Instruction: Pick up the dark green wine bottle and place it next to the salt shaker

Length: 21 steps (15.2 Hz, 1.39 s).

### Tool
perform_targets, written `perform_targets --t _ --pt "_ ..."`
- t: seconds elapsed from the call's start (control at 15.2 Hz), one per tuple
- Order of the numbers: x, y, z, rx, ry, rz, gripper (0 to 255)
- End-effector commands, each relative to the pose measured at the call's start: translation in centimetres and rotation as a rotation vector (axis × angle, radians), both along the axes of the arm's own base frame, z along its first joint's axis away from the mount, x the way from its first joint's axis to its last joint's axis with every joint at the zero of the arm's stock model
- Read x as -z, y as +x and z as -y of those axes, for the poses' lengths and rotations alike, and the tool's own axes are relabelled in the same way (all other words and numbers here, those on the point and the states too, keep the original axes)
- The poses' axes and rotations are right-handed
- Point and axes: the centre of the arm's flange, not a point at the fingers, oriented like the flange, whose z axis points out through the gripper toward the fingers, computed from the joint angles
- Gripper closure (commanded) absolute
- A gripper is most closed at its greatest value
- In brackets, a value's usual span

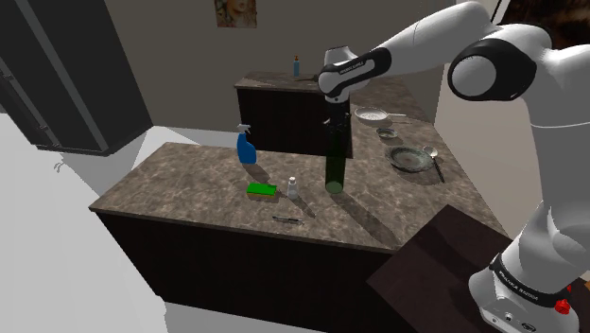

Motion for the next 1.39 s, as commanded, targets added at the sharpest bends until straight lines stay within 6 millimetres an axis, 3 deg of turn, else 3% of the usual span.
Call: perform_targets --t 0.0,0.46,0.53,0.86,1.12,1.32 --pt "1.0 0.0 0.0 0.0 0.0 0.001 255" --pt "1.0 0.0 0.0 0.0 0.0 0.001 255" --pt "1.0 0.0 0.0 0.0 0.0 0.001 0" --pt "1.0 0.0 0.0 0.0 0.0 0.001 0" --pt "-4.0 0.5 -0.3 0.0 0.0 0.001 0" --pt "-4.0 0.5 -0.3 0.0 0.0 0.001 0"
